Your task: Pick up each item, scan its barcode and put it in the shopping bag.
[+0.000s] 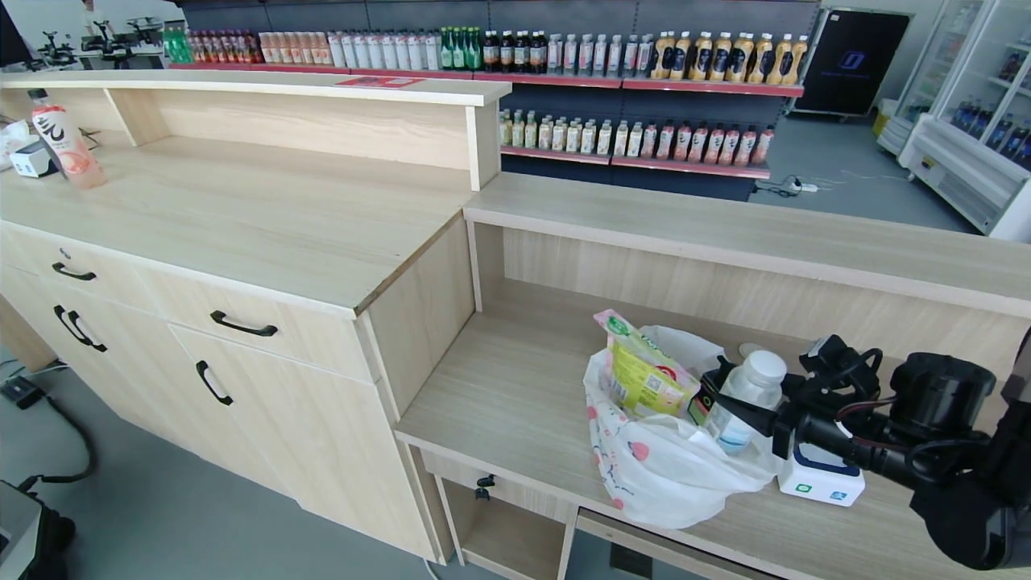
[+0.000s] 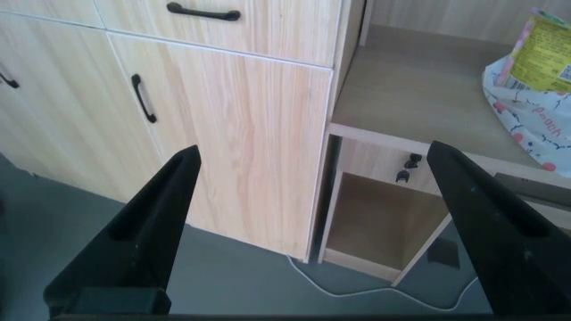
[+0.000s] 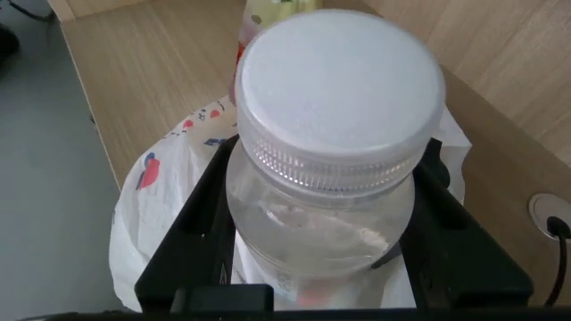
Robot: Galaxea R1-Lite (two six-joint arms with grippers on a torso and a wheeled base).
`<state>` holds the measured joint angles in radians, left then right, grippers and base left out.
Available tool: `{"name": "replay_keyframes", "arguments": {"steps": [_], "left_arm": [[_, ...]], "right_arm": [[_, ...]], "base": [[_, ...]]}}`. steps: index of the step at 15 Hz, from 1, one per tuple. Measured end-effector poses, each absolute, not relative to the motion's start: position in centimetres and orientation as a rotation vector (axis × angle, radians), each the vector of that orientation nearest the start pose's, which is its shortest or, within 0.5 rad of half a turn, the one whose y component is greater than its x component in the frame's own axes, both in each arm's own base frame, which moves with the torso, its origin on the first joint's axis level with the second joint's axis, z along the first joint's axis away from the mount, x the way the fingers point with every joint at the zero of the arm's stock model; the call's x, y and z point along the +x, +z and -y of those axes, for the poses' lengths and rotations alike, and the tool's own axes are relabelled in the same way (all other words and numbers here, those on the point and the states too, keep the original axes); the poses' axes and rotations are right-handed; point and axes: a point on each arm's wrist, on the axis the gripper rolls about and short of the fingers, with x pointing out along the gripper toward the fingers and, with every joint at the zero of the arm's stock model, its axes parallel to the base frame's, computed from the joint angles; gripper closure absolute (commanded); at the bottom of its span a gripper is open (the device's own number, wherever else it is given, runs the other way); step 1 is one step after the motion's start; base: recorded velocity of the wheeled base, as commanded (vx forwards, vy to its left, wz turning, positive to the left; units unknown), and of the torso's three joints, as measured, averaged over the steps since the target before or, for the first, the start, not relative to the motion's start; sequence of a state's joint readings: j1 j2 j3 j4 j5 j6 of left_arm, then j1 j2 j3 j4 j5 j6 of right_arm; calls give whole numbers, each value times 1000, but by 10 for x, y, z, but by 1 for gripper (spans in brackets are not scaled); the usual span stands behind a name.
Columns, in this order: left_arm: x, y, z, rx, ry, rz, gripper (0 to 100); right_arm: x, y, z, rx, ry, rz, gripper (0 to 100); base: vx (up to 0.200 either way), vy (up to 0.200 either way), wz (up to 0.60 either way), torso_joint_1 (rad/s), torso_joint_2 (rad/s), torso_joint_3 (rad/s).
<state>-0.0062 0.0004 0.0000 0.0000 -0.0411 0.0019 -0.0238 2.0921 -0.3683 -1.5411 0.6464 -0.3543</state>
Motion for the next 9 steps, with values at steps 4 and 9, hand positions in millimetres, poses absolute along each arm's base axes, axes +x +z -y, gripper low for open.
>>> {"name": "replay_keyframes", "arguments": {"steps": [4,9], "left_arm": [[-23,75,1,2,-48,0,0],[-23,75,1,3,-48,0,0]], "right_arm": [[300,40,-6,-271,648,-97,100],[305,26,-6,-257,655,-133,100]], "base": [[0,0,0,0,0,0],[0,0,0,0,0,0]]}}
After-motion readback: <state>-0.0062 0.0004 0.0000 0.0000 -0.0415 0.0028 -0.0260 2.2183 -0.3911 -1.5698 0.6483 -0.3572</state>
